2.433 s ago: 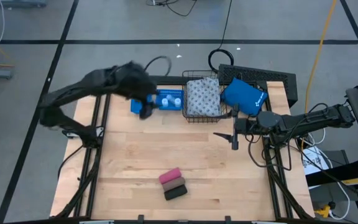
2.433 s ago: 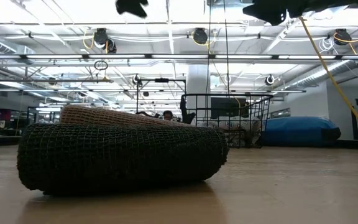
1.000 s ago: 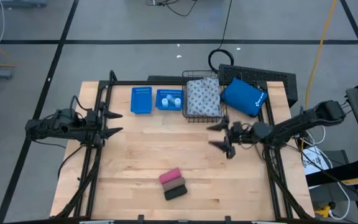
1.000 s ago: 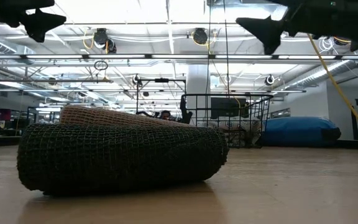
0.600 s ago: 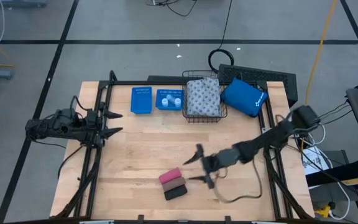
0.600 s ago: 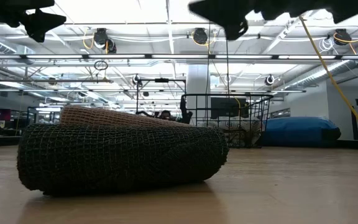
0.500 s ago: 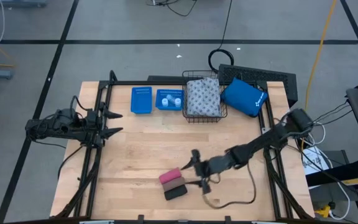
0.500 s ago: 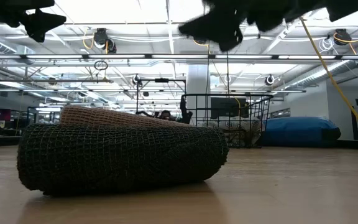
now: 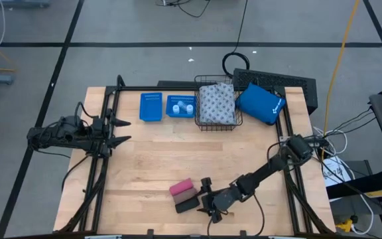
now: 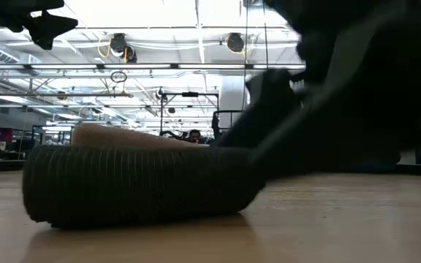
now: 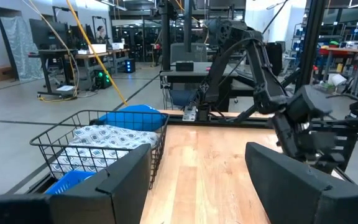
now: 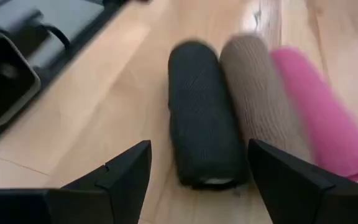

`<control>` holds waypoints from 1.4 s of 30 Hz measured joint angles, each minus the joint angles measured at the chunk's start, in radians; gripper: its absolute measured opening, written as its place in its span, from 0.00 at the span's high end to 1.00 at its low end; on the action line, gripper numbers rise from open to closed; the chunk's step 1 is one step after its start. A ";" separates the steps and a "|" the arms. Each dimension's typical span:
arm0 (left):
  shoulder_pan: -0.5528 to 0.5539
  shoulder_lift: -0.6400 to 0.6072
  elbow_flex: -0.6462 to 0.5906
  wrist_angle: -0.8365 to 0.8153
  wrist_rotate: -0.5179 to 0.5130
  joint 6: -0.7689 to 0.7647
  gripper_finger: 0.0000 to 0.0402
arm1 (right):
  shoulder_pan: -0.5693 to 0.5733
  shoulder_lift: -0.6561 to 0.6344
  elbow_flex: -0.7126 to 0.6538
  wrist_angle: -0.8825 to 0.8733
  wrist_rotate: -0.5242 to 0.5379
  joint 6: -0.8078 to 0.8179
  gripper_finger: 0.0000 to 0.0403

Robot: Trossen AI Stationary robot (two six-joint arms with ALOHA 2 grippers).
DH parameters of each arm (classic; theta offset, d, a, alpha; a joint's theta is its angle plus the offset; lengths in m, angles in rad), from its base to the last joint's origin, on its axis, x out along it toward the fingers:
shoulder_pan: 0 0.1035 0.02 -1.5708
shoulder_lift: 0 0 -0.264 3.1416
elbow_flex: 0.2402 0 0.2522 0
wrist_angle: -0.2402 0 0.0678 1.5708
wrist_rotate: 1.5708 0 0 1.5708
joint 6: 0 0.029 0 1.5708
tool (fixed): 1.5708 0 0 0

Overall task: Pick & Place Medicine items
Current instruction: Put the black bandage into the left blue bin

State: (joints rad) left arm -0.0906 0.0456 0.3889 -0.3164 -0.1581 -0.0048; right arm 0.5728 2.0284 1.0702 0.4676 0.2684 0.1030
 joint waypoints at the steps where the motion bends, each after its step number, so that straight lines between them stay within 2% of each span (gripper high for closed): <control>1: 0.000 0.000 0.000 0.000 0.000 0.000 0.33 | 0.000 0.015 0.000 0.002 0.016 0.010 0.37; 6: 0.000 0.000 0.000 0.000 0.000 0.000 0.33 | -0.003 0.054 0.001 0.013 0.027 0.021 0.39; 9: 0.000 0.000 0.000 0.000 0.000 0.000 0.33 | -0.002 0.058 0.001 0.030 0.048 0.019 0.43; 13: 0.000 0.000 0.000 0.000 0.000 0.001 0.33 | -0.003 0.060 -0.001 0.098 0.047 -0.002 0.54; 19: 0.000 0.000 0.000 0.000 0.000 0.001 0.33 | -0.003 0.051 -0.002 0.159 0.043 -0.045 0.78; 24: 0.000 0.000 0.000 0.000 0.000 0.000 0.33 | -0.003 -0.051 -0.001 0.108 0.042 -0.107 0.92; 29: 0.000 0.000 0.000 0.013 0.000 0.000 0.33 | -0.009 -0.211 -0.002 -0.097 0.054 -0.123 0.92; 31: 0.000 0.001 0.000 0.053 0.006 0.003 0.33 | -0.019 -0.276 -0.004 -0.177 0.093 -0.124 0.89; 33: 0.000 0.016 -0.029 0.150 0.044 0.023 0.33 | -0.031 -0.339 -0.030 -0.229 0.141 -0.120 0.86; 35: 0.000 0.039 -0.090 0.267 0.123 0.028 0.33 | -0.048 -0.398 -0.078 -0.242 0.174 -0.115 0.86; 37: -0.001 0.079 -0.173 0.456 0.216 0.015 0.33 | -0.070 -0.458 -0.138 -0.231 0.177 -0.115 0.87; 39: -0.002 0.133 -0.275 0.675 0.289 -0.024 0.33 | -0.097 -0.518 -0.209 -0.195 0.177 -0.102 0.89; 41: -0.007 0.210 -0.373 0.902 0.319 -0.084 0.33 | -0.127 -0.571 -0.289 -0.123 0.175 -0.063 0.91; 42: -0.013 0.250 -0.372 0.915 0.315 -0.111 0.33 | -0.141 -0.596 -0.330 -0.080 0.173 -0.042 0.91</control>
State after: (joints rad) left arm -0.1040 0.2960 0.0166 0.5986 0.1567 -0.1160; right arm 0.4313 1.4325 0.7404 0.3876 0.4416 0.0610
